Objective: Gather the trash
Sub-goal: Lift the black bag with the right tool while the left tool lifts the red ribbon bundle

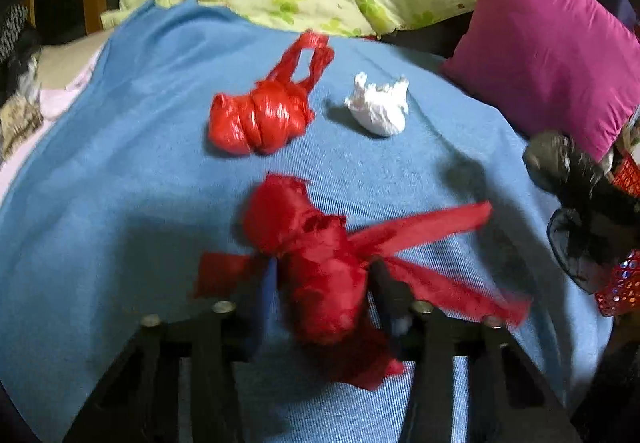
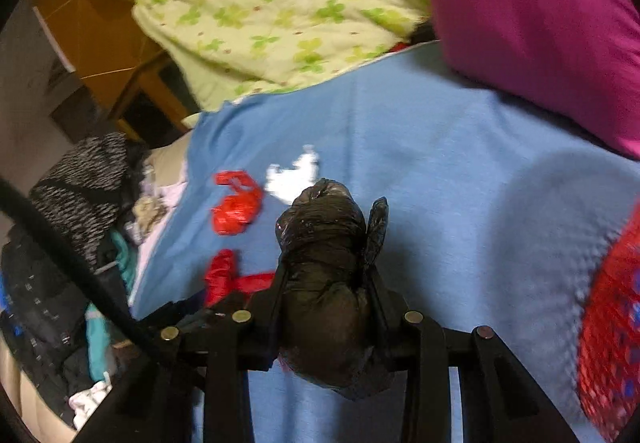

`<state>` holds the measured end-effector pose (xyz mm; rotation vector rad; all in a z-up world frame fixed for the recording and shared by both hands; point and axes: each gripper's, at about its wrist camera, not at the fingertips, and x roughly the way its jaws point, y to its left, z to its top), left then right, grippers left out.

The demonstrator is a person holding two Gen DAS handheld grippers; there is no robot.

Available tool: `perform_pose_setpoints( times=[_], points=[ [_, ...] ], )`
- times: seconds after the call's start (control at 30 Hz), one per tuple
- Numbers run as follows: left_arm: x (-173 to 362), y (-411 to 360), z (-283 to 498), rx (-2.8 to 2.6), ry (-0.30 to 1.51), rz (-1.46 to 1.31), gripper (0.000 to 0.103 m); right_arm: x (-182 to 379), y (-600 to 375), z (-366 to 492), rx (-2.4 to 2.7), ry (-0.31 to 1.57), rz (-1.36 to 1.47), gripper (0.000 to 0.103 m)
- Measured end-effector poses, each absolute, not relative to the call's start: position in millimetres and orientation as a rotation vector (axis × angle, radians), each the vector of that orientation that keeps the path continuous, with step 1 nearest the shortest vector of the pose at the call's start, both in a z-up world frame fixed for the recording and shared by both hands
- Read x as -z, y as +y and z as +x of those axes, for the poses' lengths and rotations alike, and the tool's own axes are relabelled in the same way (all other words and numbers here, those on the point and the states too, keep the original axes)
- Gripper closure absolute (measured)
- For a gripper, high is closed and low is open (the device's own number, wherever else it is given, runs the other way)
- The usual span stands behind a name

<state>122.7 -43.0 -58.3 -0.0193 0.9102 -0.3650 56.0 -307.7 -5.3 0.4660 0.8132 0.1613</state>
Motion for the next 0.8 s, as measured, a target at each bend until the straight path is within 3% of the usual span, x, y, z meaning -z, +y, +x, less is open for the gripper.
perform_pose_setpoints(
  times=[0.13, 0.37, 0.43, 0.5, 0.53, 0.8],
  points=[
    [59, -44, 121, 0.370, 0.912, -0.010, 0.067, 22, -319, 63, -0.121, 0.885, 0.510, 0.065],
    [52, -39, 118, 0.379, 0.904, -0.033, 0.071, 47, -311, 76, -0.109, 1.012, 0.454, 0.063],
    [48, -38, 114, 0.385, 0.892, -0.035, 0.071, 50, -311, 76, -0.114, 1.023, 0.459, 0.060],
    [43, -35, 110, 0.390, 0.877, -0.033, 0.071, 49, -313, 76, -0.120, 1.027, 0.474, 0.047],
    [42, -33, 108, 0.392, 0.872, -0.031, 0.071, 49, -314, 77, -0.117, 1.026, 0.484, 0.046],
    [37, -31, 93, 0.413, 0.866, -0.020, 0.071, 55, -313, 84, -0.114, 1.048, 0.466, 0.045]
  ],
)
